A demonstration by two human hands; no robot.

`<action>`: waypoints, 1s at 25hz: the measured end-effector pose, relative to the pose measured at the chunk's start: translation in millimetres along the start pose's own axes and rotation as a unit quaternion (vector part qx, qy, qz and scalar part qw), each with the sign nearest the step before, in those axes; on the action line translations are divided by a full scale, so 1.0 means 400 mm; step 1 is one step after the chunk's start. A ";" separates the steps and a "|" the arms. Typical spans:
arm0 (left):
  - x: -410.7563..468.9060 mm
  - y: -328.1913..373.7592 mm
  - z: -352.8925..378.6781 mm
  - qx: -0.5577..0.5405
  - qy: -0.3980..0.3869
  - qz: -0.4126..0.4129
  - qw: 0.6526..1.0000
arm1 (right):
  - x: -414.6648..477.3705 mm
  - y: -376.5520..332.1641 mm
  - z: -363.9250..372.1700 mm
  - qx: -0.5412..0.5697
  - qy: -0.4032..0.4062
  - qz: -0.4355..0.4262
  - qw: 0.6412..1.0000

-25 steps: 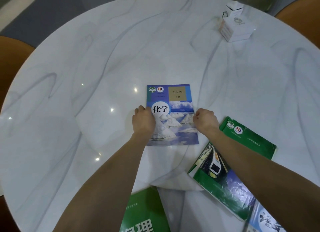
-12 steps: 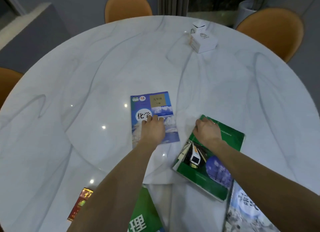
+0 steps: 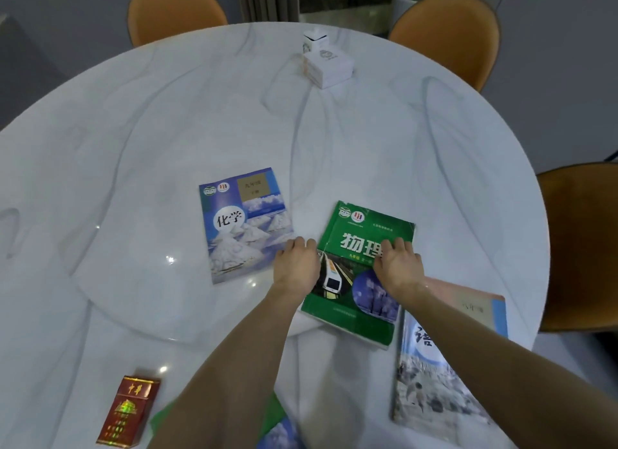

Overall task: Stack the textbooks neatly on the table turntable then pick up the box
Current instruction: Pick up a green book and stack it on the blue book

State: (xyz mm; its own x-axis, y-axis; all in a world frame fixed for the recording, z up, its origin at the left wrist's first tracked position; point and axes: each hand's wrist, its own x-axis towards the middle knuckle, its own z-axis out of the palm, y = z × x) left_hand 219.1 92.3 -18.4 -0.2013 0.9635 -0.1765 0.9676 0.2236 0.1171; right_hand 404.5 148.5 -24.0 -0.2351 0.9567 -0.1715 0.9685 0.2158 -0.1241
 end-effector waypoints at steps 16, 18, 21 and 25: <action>0.027 0.069 0.013 -0.284 -0.101 -0.208 0.931 | -0.064 0.053 0.046 0.408 -0.022 0.254 0.876; 0.025 0.069 0.013 -0.306 -0.115 -0.211 0.921 | -0.063 0.057 0.036 0.420 -0.004 0.244 0.874; 0.022 0.067 0.005 -0.354 -0.094 -0.213 0.906 | -0.057 0.045 0.010 0.422 0.012 0.216 0.880; 0.019 0.040 -0.032 -0.385 -0.058 -0.217 0.895 | -0.023 0.008 -0.044 0.429 0.028 0.182 0.884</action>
State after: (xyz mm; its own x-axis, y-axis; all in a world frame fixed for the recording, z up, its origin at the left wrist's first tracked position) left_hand 231.2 104.9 -5.5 -0.4727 0.7494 -0.4637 0.4004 0.6514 0.6445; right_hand 411.2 143.9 -5.5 0.1065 0.9456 -0.3073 0.5549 -0.3130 -0.7708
